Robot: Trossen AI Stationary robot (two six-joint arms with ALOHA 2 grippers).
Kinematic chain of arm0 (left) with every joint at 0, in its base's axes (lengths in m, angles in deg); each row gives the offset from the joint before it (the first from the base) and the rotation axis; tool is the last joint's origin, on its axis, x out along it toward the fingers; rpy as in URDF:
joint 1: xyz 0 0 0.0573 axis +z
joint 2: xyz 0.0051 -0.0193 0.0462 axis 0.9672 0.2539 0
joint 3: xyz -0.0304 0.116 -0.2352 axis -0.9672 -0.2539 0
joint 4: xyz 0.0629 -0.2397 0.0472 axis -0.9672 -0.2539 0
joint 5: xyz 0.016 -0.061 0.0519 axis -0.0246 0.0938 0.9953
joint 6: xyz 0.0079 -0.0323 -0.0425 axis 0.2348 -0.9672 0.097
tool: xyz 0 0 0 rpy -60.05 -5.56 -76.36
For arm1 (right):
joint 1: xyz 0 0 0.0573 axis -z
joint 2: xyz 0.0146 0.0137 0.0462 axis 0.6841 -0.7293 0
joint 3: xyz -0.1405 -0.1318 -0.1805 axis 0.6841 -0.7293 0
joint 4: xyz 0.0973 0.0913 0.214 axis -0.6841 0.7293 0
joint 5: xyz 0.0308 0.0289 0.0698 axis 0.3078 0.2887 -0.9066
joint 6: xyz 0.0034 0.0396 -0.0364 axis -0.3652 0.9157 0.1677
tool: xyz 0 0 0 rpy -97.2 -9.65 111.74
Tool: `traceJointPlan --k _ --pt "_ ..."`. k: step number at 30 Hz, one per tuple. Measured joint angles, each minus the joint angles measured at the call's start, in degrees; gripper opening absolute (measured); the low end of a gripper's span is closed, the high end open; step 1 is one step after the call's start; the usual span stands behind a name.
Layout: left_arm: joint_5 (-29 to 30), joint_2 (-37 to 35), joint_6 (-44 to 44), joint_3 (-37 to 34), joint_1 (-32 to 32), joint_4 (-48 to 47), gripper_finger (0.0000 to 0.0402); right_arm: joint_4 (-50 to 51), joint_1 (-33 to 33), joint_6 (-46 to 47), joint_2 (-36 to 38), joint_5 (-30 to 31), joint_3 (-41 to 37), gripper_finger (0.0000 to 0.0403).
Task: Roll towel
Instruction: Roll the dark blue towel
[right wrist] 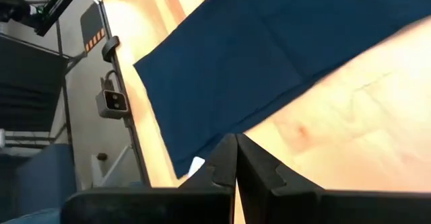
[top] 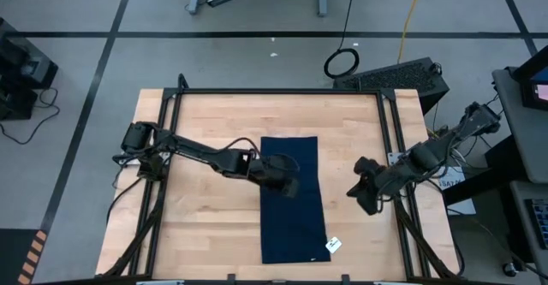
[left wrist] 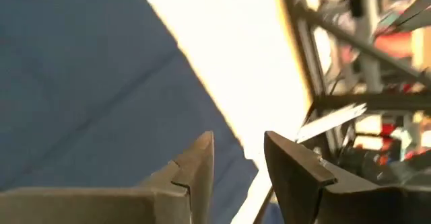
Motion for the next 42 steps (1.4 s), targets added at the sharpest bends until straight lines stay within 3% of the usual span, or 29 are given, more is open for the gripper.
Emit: traceJointPlan --k 4,8,14,20,25,29,35,39,42 --pt "2.93 0.0 -1.14 0.23 1.59 0.72 0.0145 2.67 0.95 -0.61 2.62 -0.01 0.0 0.0" --pt "2.26 0.0 -1.13 0.23 5.6 -1.69 0.0172 3.98 1.44 -0.82 3.46 -0.01 0.0 0.0" --pt "-3.22 0.0 3.03 0.21 14.78 -7.49 0.0219 6.43 2.72 -0.4 3.52 -0.12 0.0 0.0" --pt "-15.76 0.0 16.59 0.21 21.87 -7.12 0.0228 13.18 6.81 9.65 3.5 1.16 0.0 0.0" --pt "-15.16 0.0 23.5 0.19 26.09 -10.0 0.0228 14.89 9.83 22.31 3.5 4.4 0.0 0.0" --pt "-10.22 0.07 19.36 0.05 29.49 -22.92 0.0228 11.83 10.77 30.96 3.46 7.6 -0.02 0.0" --pt "-6.17 0.05 26.29 -0.98 31.34 -31.78 0.0228 6.87 10.79 33.89 1.65 14.93 -0.02 0.0" --pt "-7.48 0.07 29.14 -2.44 30.83 -29.72 0.0228 6.72 11.18 33.98 -0.27 14.61 -0.02 0.0" --pt "-3.81 0.13 31.11 -2.44 29.32 -29.5 0.0216 6.21 11.2 34.0 -1.42 13.71 -0.02 0.0"
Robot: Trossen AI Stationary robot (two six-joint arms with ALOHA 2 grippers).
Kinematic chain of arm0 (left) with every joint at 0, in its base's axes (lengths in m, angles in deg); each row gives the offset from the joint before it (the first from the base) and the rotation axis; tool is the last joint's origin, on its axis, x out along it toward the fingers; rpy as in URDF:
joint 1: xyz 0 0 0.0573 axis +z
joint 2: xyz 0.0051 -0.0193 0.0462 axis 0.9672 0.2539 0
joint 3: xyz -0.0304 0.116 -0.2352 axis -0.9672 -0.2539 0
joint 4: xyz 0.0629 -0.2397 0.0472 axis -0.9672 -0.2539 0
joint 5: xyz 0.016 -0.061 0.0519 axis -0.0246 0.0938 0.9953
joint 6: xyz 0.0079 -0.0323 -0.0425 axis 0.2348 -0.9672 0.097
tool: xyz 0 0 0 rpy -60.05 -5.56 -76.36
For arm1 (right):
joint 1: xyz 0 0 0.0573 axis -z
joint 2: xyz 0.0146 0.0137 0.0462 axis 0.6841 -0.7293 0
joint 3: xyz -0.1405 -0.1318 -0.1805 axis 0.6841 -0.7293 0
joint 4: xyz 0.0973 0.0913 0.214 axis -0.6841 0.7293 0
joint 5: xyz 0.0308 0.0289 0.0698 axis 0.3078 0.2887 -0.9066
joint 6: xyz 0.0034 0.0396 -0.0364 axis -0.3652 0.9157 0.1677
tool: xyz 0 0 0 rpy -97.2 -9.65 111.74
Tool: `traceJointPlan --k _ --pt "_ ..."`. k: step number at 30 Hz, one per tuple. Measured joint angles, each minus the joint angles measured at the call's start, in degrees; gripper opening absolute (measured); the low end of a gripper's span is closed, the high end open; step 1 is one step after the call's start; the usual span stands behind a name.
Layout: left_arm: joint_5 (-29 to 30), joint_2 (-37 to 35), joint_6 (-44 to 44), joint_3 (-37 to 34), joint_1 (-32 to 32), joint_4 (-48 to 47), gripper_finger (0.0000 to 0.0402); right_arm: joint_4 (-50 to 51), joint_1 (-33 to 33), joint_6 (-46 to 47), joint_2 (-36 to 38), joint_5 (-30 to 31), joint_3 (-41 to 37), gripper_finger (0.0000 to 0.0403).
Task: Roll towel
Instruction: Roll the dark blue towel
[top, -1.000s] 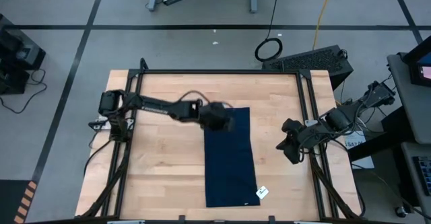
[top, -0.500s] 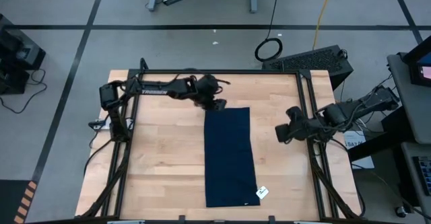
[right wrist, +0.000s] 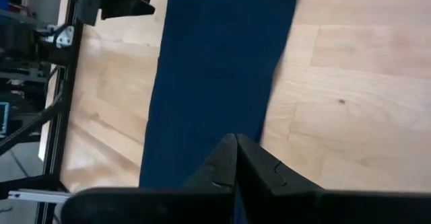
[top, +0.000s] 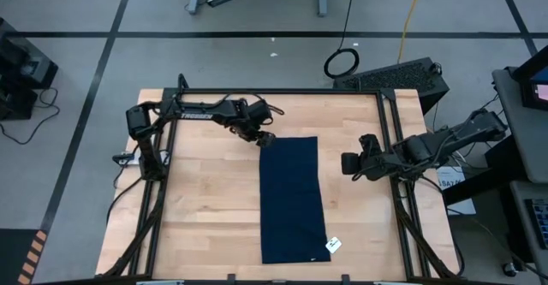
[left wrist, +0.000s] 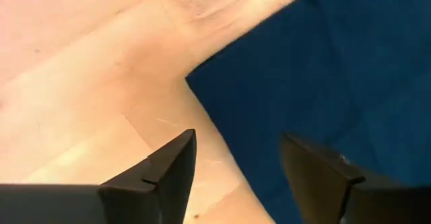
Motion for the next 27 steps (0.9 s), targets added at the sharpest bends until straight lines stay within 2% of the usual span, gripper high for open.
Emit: traceJointPlan --k 4,8,13,19,27 --pt "5.5 1.08 -0.53 -0.11 -0.59 0.39 0.0183 -1.9 -0.02 0.0 -1.44 -0.67 -0.04 0.0" --pt "4.02 1.86 -1.12 -0.06 -0.84 2.63 0.015 -4.04 -0.02 0.0 -2.42 -0.67 -0.04 0.0" --pt "-1.09 1.15 -2.02 -0.07 -2.85 2.85 0.0097 -5.46 -0.01 0.0 -2.82 -1.93 -0.04 0.0" --pt "1.37 2.36 -0.23 0.02 -6.07 6.92 0.0012 -4.92 -0.06 -0.44 -2.85 -2.09 -0.04 0.0" --pt "5.63 6.55 -0.32 -0.04 -4.86 6.98 0.0015 -4.58 -0.06 -0.61 -2.82 -2.09 -0.04 0.0"
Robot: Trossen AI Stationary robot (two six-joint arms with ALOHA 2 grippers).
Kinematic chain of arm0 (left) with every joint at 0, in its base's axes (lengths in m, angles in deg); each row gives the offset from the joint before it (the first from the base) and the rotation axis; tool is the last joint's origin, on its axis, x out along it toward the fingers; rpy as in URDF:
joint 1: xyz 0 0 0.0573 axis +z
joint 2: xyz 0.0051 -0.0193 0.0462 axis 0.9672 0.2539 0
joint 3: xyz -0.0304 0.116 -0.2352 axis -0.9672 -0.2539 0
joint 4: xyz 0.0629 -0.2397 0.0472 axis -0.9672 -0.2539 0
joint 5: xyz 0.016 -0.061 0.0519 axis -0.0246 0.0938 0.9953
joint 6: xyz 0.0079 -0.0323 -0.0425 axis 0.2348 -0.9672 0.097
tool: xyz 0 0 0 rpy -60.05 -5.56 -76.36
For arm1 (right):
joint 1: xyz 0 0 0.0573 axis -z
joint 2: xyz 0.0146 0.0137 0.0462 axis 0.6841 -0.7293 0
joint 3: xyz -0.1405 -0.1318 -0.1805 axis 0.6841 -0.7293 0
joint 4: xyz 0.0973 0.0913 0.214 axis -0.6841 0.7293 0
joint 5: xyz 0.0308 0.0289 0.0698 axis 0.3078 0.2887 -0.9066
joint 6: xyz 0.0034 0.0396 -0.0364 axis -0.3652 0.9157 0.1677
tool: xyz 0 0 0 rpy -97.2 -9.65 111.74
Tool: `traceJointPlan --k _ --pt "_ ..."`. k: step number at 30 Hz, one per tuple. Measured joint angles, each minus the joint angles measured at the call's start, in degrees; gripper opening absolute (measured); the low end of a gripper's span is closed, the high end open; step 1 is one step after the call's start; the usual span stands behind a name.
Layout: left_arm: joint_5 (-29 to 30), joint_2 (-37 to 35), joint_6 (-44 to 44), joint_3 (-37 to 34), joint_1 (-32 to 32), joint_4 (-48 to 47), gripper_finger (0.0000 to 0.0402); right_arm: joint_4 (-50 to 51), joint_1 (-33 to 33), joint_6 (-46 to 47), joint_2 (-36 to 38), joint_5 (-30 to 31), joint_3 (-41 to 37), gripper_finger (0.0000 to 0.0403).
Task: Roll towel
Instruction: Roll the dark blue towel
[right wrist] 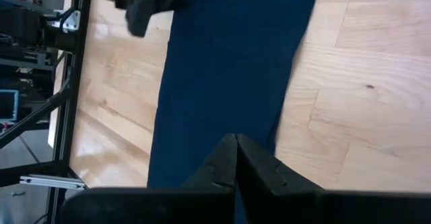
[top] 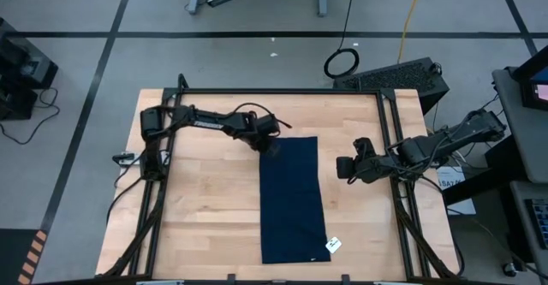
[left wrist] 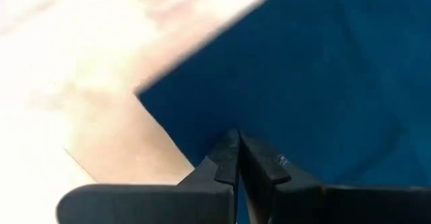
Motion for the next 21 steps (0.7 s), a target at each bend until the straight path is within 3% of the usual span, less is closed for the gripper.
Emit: traceJointPlan --k 13,21 --pt "5.81 1.65 7.87 0.16 8.01 1.8 0.0015 -0.38 0.0 0.41 -0.01 0.0 0.0 0.0" --pt "6.0 1.69 12.06 0.11 15.16 2.01 0.0015 -0.37 0.0 1.54 -0.01 0.0 0.0 0.0"
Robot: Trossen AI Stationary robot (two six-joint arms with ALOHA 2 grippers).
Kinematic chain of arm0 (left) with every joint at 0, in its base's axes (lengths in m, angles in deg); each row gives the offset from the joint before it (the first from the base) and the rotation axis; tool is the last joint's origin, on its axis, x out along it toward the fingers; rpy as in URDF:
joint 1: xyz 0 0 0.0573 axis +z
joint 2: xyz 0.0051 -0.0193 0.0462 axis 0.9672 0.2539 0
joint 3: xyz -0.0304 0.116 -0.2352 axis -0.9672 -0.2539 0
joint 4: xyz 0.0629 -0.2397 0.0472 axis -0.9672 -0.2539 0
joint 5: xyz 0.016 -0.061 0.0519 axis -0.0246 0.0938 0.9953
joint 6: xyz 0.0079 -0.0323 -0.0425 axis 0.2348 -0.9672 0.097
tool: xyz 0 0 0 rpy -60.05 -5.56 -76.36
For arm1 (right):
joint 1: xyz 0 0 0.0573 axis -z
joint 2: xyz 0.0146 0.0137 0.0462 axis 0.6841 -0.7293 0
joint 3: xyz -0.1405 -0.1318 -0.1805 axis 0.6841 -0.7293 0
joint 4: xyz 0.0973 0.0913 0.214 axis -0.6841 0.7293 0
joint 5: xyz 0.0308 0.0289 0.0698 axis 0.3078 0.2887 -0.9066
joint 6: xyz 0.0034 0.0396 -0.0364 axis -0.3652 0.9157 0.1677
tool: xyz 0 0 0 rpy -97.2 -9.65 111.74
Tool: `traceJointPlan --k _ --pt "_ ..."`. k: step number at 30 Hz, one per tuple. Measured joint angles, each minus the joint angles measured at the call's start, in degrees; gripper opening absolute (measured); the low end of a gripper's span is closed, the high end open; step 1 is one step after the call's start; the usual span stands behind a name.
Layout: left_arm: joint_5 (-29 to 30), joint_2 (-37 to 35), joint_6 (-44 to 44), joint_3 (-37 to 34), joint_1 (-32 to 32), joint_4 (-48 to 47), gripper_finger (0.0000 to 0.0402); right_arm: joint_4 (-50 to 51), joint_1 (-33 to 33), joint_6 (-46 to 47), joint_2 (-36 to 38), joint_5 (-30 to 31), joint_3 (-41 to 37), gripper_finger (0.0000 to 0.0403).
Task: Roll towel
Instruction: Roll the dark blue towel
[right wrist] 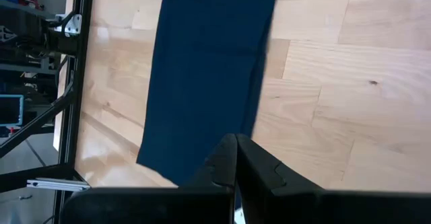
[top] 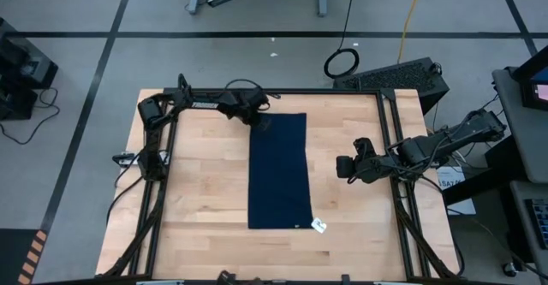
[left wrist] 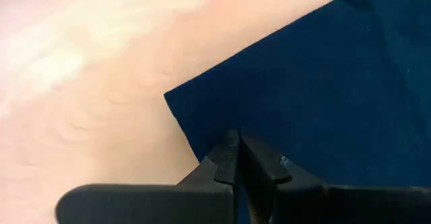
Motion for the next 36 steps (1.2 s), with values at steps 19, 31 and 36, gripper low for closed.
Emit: traceJointPlan --k 19,31,36 --pt "-11.38 -17.31 10.37 -0.11 -1.0 -7.13 0.0015 0.02 0.04 -5.53 0.0 -2.23 0.02 0.0" --pt "-16.47 -30.3 8.64 -0.11 -21.64 -17.13 0.0015 0.38 1.11 -53.34 0.09 -16.41 0.02 0.0" --pt "-9.21 -31.49 4.2 -0.11 -32.02 -17.52 0.0015 0.22 1.11 -73.2 0.13 -16.49 0.02 0.0"
